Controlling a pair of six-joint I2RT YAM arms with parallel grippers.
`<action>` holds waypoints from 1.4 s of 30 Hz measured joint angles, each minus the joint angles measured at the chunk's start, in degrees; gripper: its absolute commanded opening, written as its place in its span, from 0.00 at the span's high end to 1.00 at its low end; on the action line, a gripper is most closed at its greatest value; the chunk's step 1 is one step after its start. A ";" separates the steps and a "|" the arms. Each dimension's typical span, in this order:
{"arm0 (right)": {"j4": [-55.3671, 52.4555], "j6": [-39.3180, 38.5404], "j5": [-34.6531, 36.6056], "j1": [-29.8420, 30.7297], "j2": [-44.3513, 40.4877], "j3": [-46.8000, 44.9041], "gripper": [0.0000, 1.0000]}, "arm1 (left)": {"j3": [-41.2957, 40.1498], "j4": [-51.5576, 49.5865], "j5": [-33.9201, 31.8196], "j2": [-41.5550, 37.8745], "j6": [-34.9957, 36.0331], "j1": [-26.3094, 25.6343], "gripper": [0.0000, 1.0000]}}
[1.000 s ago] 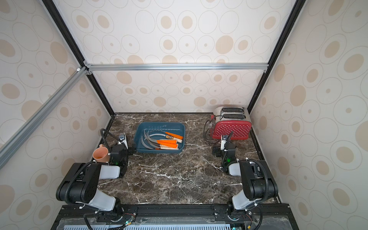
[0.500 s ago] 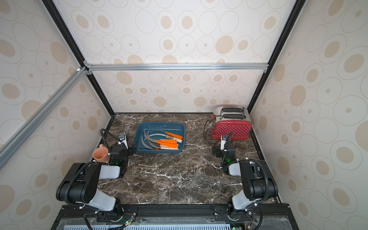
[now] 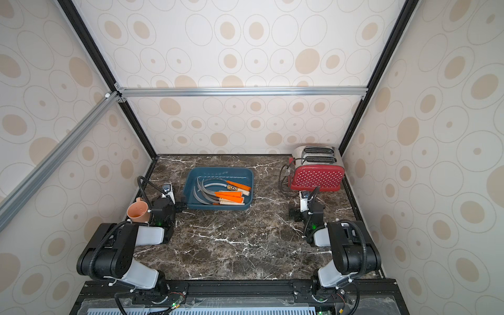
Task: Put small sickles into storage boxes
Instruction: Reset both arms
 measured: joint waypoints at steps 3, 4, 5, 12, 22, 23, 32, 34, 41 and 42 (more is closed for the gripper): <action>3.02 0.90 -0.09 -1.57 -0.76 -1.25 0.00 | 0.09 -0.17 0.02 0.00 0.00 0.00 0.01; 1.42 1.18 0.11 -1.68 -0.74 -0.74 0.00 | 0.11 -0.22 0.02 0.02 0.00 0.00 0.01; -1.44 1.31 0.59 -1.53 -0.61 0.68 0.00 | 0.17 -0.28 0.02 0.00 0.00 0.00 0.01; -5.77 1.70 5.18 0.37 -0.37 4.72 0.00 | 0.26 -0.46 0.09 0.00 -0.02 0.04 0.01; -8.48 1.90 6.51 0.37 -0.35 4.72 0.00 | 0.50 -0.87 0.17 0.00 -0.02 0.04 0.01; -8.55 1.90 6.60 0.37 -0.35 4.72 0.00 | 0.50 -0.87 0.20 0.02 -0.02 0.07 0.01; -8.83 1.92 6.64 0.37 -0.35 4.72 0.00 | 0.79 -1.51 0.66 0.00 -0.39 0.37 0.01; -8.83 1.92 6.64 0.37 -0.35 4.72 0.00 | 0.83 -1.55 0.70 0.02 -0.39 0.37 0.01; -8.83 1.92 6.64 0.37 -0.35 4.72 0.00 | 0.85 -1.60 0.70 0.00 -0.39 0.37 0.01; -8.83 1.92 6.67 0.37 -0.35 4.72 0.00 | 0.87 -1.64 0.72 0.00 -0.39 0.37 0.01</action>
